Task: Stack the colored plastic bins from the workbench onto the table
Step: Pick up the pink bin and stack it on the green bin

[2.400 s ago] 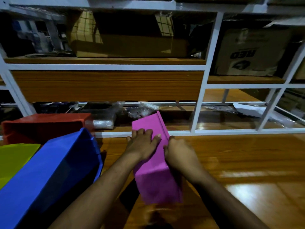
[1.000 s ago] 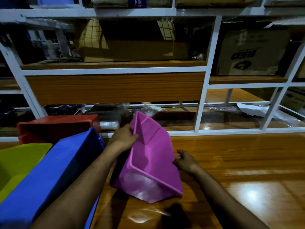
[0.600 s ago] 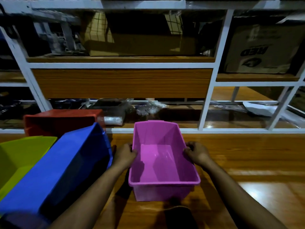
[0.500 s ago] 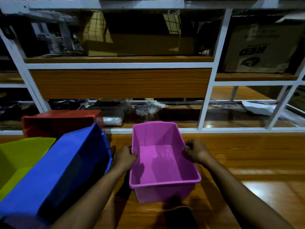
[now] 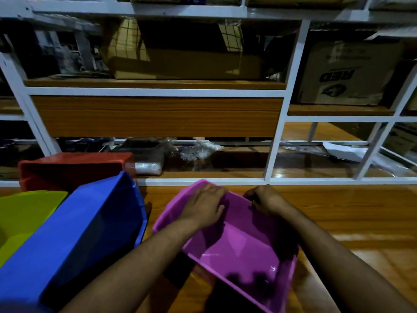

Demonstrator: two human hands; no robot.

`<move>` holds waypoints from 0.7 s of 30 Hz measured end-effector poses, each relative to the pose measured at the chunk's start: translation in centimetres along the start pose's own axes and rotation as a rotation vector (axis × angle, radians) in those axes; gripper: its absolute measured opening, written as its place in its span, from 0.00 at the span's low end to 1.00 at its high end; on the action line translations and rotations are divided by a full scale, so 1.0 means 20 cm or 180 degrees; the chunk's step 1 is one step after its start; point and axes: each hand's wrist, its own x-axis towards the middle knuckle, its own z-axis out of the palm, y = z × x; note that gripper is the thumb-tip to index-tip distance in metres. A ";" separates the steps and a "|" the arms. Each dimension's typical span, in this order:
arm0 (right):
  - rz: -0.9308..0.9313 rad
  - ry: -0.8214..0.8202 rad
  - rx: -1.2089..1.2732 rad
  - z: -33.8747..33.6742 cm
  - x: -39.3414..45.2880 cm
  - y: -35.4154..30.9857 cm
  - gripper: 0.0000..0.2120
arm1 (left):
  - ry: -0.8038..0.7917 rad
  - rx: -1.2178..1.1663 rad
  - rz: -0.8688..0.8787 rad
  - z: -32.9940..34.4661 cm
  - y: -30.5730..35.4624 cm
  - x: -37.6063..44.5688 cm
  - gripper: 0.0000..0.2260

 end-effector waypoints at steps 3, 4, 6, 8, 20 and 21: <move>-0.0289 0.0022 0.0080 0.01 -0.01 -0.04 0.17 | -0.0099 0.0212 0.0183 0.03 0.06 0.04 0.18; -0.0372 0.0040 0.0100 0.02 -0.02 -0.05 0.17 | -0.0148 0.0255 0.0183 0.03 0.07 0.04 0.18; -0.0425 0.0084 0.0209 0.05 -0.02 -0.06 0.16 | -0.0214 0.0325 0.0130 0.05 0.09 0.04 0.16; -0.0396 0.0171 0.0254 0.08 -0.03 -0.07 0.14 | -0.0220 0.0413 0.0053 0.06 0.08 0.04 0.15; 0.0214 0.1283 -0.0384 0.14 -0.12 -0.10 0.20 | 0.0030 0.0110 -0.0995 0.03 -0.11 -0.03 0.09; 0.0446 0.1321 -0.0404 0.16 -0.13 -0.10 0.20 | 0.0040 0.0031 -0.1138 0.02 -0.12 -0.04 0.09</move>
